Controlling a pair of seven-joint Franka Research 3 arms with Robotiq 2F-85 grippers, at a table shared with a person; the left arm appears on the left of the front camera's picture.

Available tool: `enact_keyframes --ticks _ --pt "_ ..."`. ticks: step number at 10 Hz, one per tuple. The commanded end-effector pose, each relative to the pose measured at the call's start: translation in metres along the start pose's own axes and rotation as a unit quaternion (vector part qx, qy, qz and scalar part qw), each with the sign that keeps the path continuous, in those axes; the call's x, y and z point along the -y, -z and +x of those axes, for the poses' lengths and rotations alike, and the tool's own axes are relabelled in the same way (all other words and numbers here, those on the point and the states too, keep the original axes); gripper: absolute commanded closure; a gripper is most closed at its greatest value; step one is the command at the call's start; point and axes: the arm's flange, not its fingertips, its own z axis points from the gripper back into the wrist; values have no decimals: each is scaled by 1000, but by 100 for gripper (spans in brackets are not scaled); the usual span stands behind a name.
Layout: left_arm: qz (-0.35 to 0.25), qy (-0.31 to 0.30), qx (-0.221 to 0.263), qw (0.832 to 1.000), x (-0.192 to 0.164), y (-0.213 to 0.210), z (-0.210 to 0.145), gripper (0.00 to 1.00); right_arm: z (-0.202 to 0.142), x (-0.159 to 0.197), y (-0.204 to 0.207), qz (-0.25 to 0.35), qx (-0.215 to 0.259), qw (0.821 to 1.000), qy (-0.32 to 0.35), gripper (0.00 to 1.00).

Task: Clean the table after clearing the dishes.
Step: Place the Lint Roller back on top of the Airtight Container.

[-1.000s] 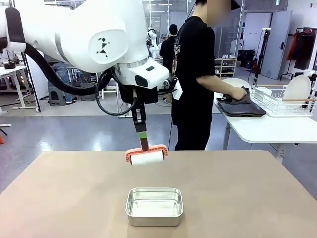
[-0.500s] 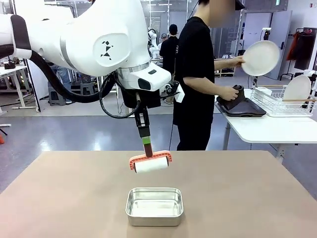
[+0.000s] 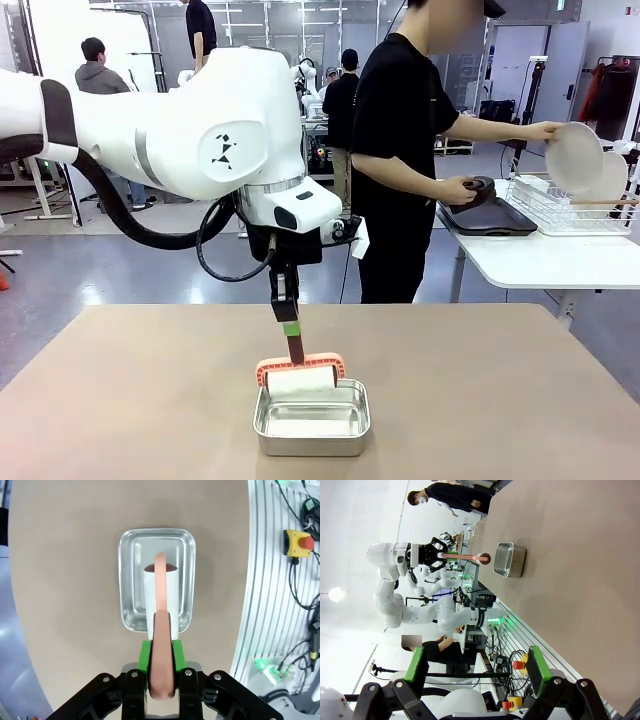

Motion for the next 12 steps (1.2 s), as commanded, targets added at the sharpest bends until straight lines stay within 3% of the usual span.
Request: enact_keyframes --ticks 1,3,6,12 --pt "-8 17 24 1000 5 9 -3 79 -1 -4 0 -1 1 1000 -1 0" --pt "-27 13 18 999 1 28 -7 79 -1 -4 0 -1 1 1000 -1 0" --pt "-15 49 -2 999 -10 53 1 79 -1 -4 0 -1 1 1000 -1 0" --pt "6 47 -39 998 -46 85 11 79 -1 -4 0 -1 1 1000 -1 0"
